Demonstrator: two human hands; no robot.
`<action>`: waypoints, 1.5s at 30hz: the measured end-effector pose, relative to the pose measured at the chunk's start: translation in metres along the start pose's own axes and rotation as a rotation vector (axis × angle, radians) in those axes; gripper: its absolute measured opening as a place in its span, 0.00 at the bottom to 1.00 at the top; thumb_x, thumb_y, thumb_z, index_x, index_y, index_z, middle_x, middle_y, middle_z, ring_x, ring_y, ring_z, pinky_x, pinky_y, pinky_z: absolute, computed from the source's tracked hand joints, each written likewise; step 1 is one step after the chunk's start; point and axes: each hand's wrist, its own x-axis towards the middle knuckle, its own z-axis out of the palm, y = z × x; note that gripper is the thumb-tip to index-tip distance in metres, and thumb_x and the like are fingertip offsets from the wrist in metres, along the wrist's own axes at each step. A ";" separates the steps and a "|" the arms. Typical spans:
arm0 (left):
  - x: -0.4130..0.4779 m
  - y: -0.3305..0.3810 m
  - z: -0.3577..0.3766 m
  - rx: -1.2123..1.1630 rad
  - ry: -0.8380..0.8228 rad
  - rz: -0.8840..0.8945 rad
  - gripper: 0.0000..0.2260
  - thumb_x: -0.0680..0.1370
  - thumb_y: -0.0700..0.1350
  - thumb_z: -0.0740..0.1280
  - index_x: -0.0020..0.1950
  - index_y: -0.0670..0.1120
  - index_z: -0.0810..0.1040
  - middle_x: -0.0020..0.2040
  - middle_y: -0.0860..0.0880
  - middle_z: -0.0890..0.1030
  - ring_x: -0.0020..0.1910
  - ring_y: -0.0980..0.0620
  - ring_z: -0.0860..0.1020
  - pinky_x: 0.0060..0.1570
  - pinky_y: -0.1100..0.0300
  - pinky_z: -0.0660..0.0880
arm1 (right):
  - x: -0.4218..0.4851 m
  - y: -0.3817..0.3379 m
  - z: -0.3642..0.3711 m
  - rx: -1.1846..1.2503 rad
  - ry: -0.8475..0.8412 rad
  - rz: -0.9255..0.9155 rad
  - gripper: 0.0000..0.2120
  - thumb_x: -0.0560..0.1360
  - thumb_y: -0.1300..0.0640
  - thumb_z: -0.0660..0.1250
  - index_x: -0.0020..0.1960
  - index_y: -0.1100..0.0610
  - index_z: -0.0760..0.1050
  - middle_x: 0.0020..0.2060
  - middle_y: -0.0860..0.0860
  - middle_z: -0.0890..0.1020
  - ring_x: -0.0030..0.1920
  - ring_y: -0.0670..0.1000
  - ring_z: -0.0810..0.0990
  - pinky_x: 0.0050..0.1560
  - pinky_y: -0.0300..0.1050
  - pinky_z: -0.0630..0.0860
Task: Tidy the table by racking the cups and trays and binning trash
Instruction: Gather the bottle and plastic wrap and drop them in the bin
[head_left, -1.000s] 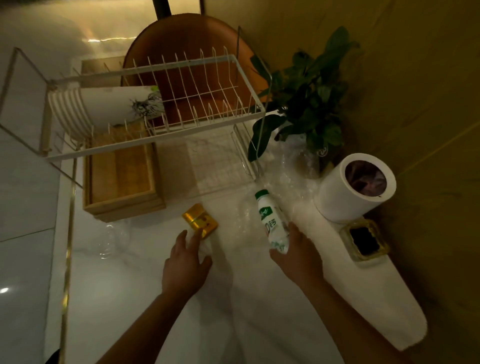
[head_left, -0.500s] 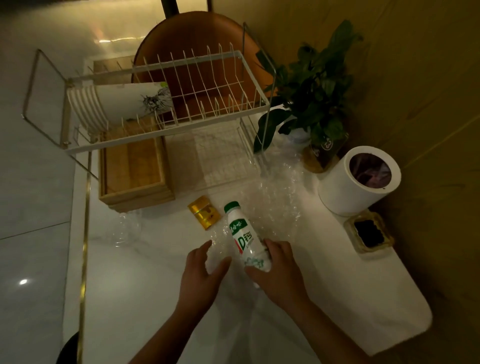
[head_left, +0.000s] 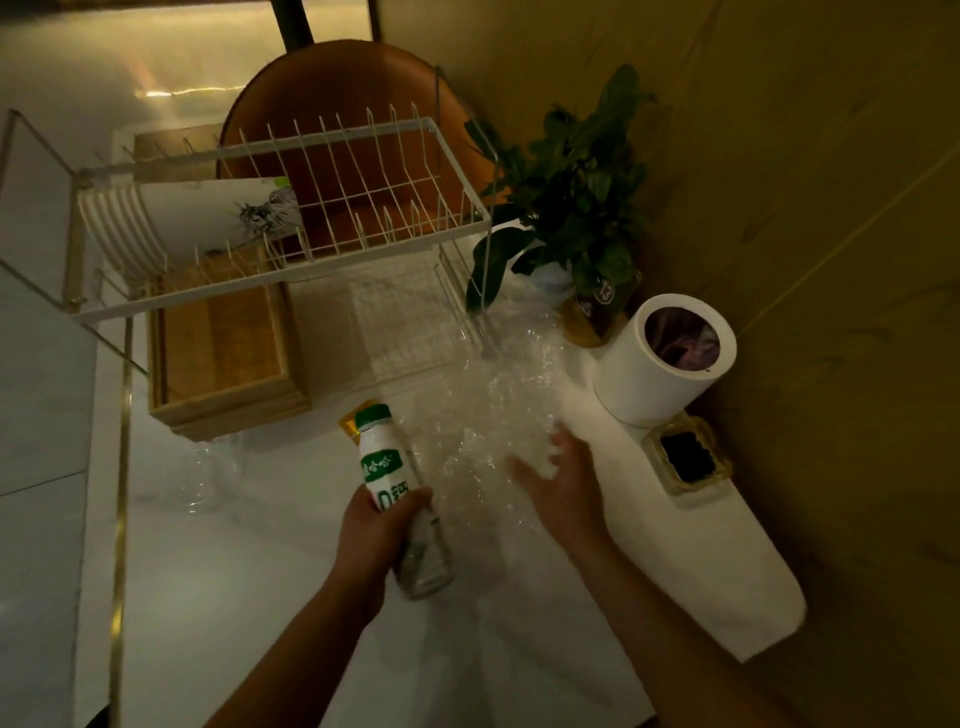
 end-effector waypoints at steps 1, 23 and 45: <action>0.002 -0.002 -0.005 0.051 0.030 0.018 0.14 0.74 0.42 0.73 0.57 0.42 0.75 0.49 0.38 0.84 0.46 0.40 0.84 0.44 0.47 0.81 | 0.020 0.001 -0.005 -0.001 0.056 0.079 0.48 0.67 0.37 0.74 0.78 0.53 0.55 0.73 0.53 0.67 0.70 0.56 0.70 0.67 0.57 0.73; -0.003 -0.031 -0.007 -0.262 0.004 -0.152 0.10 0.77 0.40 0.69 0.57 0.40 0.77 0.45 0.39 0.85 0.45 0.39 0.84 0.44 0.47 0.81 | -0.032 0.066 0.005 -0.747 -0.415 -0.521 0.48 0.60 0.20 0.58 0.76 0.36 0.51 0.79 0.42 0.38 0.76 0.52 0.49 0.71 0.53 0.60; -0.052 -0.002 -0.034 -0.312 -0.130 0.141 0.19 0.70 0.46 0.71 0.59 0.41 0.79 0.55 0.35 0.83 0.50 0.38 0.84 0.47 0.47 0.82 | -0.044 -0.037 0.015 -0.184 -0.388 -0.725 0.09 0.68 0.54 0.77 0.47 0.50 0.85 0.67 0.35 0.64 0.69 0.44 0.63 0.67 0.36 0.68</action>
